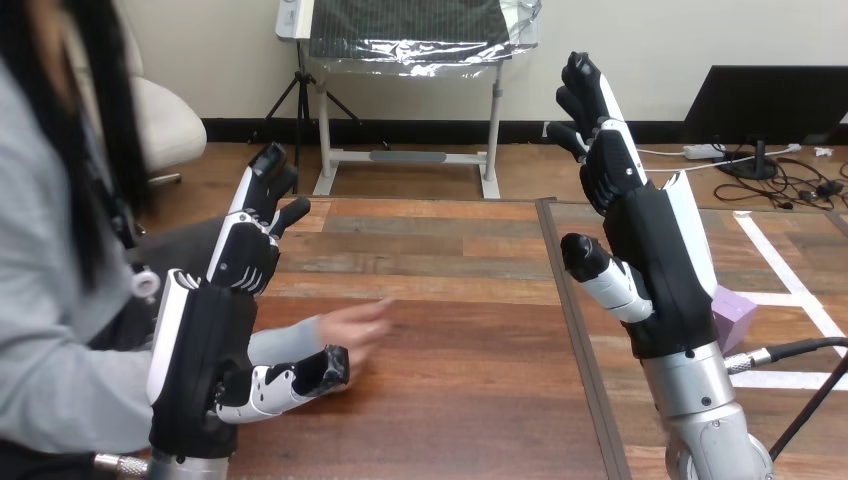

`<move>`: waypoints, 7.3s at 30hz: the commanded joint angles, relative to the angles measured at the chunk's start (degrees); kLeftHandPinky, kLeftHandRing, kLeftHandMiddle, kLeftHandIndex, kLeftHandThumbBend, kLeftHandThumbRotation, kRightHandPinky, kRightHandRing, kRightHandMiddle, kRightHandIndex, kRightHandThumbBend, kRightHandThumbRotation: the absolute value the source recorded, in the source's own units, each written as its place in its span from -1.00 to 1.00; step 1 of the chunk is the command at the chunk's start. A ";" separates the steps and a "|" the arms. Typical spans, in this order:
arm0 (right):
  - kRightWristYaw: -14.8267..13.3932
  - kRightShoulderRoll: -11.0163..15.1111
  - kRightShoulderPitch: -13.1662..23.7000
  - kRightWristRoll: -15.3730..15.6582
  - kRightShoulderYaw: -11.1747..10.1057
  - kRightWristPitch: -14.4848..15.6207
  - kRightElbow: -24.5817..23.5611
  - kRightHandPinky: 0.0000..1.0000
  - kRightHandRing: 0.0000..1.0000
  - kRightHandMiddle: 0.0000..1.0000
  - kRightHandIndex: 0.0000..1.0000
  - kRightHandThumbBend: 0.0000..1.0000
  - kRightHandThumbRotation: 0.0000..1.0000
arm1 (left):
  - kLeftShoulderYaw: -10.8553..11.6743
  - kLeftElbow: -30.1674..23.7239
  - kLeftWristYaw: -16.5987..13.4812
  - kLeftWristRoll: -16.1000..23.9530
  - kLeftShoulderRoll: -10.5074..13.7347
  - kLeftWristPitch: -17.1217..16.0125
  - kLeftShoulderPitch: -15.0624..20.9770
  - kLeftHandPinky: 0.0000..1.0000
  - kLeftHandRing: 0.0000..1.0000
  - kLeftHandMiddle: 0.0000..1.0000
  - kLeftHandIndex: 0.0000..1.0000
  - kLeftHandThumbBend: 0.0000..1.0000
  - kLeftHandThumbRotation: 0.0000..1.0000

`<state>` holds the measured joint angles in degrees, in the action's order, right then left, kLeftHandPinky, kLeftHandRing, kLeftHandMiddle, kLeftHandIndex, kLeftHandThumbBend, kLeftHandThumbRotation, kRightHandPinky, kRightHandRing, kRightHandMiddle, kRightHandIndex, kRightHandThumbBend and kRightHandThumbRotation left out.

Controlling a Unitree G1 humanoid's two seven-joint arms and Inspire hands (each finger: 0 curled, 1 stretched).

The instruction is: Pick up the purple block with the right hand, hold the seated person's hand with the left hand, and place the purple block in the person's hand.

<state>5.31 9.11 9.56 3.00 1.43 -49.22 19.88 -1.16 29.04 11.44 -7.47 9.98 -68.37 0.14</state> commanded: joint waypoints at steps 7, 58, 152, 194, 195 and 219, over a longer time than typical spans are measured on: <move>-0.77 -0.30 2.43 -0.10 -1.09 -0.08 -1.17 0.86 1.00 1.00 1.00 1.00 0.82 | 1.00 -0.86 0.06 -0.45 -0.68 -0.13 3.91 0.77 0.92 0.98 0.94 1.00 0.32; -1.36 -0.56 0.84 1.40 -0.90 -2.26 1.36 0.85 1.00 1.00 1.00 1.00 0.83 | 3.66 -0.30 -0.16 0.50 -1.53 0.50 5.77 0.82 0.93 0.98 0.94 1.00 0.38; -27.15 21.60 31.15 22.78 -0.70 7.66 46.75 0.68 0.90 0.86 0.89 1.00 0.64 | 4.30 -0.16 -0.40 1.38 -2.44 -1.00 4.28 0.78 0.90 0.95 0.91 1.00 0.41; -26.59 22.89 35.22 25.03 5.93 22.32 55.73 0.65 0.85 0.82 0.79 1.00 0.45 | 3.48 -1.43 0.71 -0.56 -1.60 -2.21 3.24 0.76 0.90 0.95 0.91 1.00 0.35; -26.29 22.85 35.21 24.98 5.98 22.73 55.81 0.65 0.85 0.82 0.79 1.00 0.45 | 3.41 -1.40 0.81 -0.77 -1.56 -2.37 3.27 0.76 0.90 0.95 0.91 1.00 0.34; -22.70 22.13 34.15 25.29 7.53 28.43 56.91 0.65 0.83 0.80 0.80 1.00 0.50 | 2.23 -2.74 3.27 -3.91 -1.54 -3.68 2.53 0.78 0.92 0.95 0.91 1.00 0.34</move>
<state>-17.50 30.79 39.54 27.99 8.29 -21.62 76.99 2.54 28.98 13.96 -9.87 8.08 -71.13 1.89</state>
